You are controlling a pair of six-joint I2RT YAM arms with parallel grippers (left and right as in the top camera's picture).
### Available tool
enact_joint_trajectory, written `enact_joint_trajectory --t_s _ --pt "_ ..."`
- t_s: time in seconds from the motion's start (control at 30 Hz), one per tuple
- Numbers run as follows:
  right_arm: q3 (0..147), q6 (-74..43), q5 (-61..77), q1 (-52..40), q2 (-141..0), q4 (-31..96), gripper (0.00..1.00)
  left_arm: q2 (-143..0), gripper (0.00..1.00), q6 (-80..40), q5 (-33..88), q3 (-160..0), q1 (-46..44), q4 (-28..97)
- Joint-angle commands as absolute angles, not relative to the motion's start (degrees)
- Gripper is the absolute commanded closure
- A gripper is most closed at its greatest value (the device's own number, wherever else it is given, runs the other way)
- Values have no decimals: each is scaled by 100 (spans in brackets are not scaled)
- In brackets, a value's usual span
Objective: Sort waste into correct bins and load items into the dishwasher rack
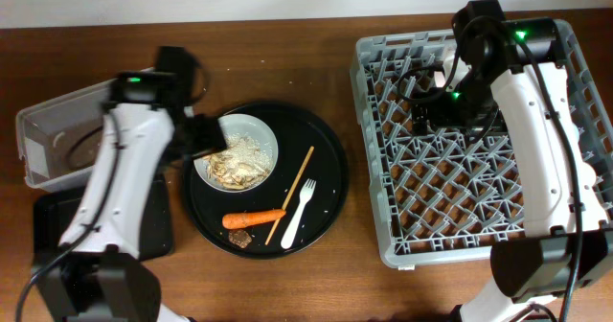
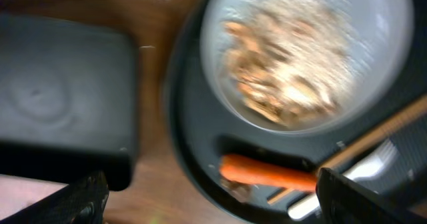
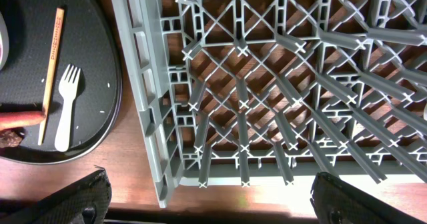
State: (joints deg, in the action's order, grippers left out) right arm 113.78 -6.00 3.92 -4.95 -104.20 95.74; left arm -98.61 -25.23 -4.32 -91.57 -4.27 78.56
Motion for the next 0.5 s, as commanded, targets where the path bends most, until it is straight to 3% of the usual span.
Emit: enact_joint_trajectory --t_s 0.0,0.1,0.23,0.3,0.33,0.37,0.4,0.47 --pt "11389 -600 272 -473 -10433 9555 1 -9747 1 -2759 -589 -8809 569 7889" --pt "11389 -602 250 -473 -10433 9555 1 -9745 2 -2759 -587 -8418 1203 7701" --pt "11389 -602 235 -473 -10433 9518 1 -9747 11 -2759 -587 -7878 1964 7113" --pt "11389 -602 233 -473 -10433 9518 2 -9747 34 -2759 -589 -7717 2335 6810" --pt "11389 -602 233 -473 -10433 9518 1 -9747 53 -2759 -589 -7627 2491 6604" --pt "11389 -600 233 -473 -10433 9513 1 -9747 62 -2759 -589 -7467 2744 6281" --pt "11389 -602 233 -473 -10433 9513 1 -9747 62 -2759 -587 -7354 2906 6077" --pt "11389 -600 233 -473 -10433 9513 1 -9747 80 -2759 -585 -7131 3197 5655"
